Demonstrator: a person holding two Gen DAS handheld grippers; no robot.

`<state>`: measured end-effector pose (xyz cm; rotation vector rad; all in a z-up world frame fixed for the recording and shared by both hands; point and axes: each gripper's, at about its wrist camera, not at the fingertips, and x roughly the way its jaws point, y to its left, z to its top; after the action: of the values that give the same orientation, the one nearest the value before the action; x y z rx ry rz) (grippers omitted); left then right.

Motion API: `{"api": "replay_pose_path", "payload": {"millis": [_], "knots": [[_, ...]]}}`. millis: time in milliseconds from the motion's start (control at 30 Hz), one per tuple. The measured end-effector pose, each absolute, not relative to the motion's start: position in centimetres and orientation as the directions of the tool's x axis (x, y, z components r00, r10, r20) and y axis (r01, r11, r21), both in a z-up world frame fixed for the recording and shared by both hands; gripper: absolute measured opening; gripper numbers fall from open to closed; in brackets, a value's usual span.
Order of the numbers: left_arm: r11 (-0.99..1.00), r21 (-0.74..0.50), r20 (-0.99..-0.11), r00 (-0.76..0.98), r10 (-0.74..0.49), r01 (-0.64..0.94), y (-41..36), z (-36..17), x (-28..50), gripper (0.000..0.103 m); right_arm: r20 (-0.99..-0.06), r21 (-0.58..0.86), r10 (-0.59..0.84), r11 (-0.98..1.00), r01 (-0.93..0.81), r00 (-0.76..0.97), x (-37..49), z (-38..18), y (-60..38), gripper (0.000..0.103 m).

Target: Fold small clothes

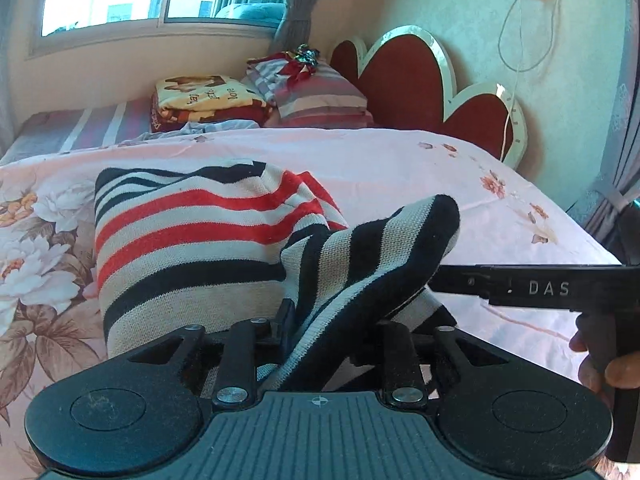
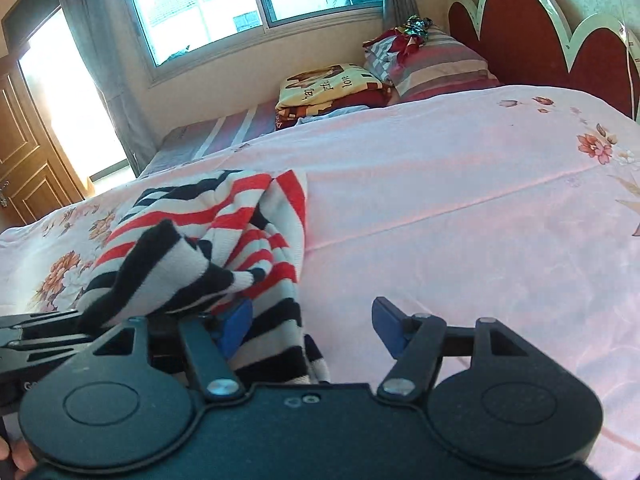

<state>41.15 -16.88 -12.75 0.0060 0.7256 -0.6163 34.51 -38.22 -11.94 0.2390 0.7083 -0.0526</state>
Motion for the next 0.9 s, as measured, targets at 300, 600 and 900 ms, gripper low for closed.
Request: {"api": "replay_pose_path", "payload": {"millis": [300,600,900], "knots": [[0.85,-0.306,-0.559,0.641,-0.525,0.429,-11.7,-9.9,38.4,0.06,-0.55,0.353,0.137,0.932,0.081,0.824,33.3,-8.1,-40.3,0.066],[0.922,-0.228,-0.672,0.635,-0.381,0.313,-10.8,-14.5,41.8,0.06,-0.691,0.435,0.279,0.897,0.075,0.667,35.8,-11.9,-37.4,0.061],[0.918,-0.215,-0.648,0.655,-0.389,0.332,-11.5,-14.5,41.3,0.064,-0.612,0.389,0.248,0.921,0.013,0.751,34.3,-10.2,-36.7,0.016]]}}
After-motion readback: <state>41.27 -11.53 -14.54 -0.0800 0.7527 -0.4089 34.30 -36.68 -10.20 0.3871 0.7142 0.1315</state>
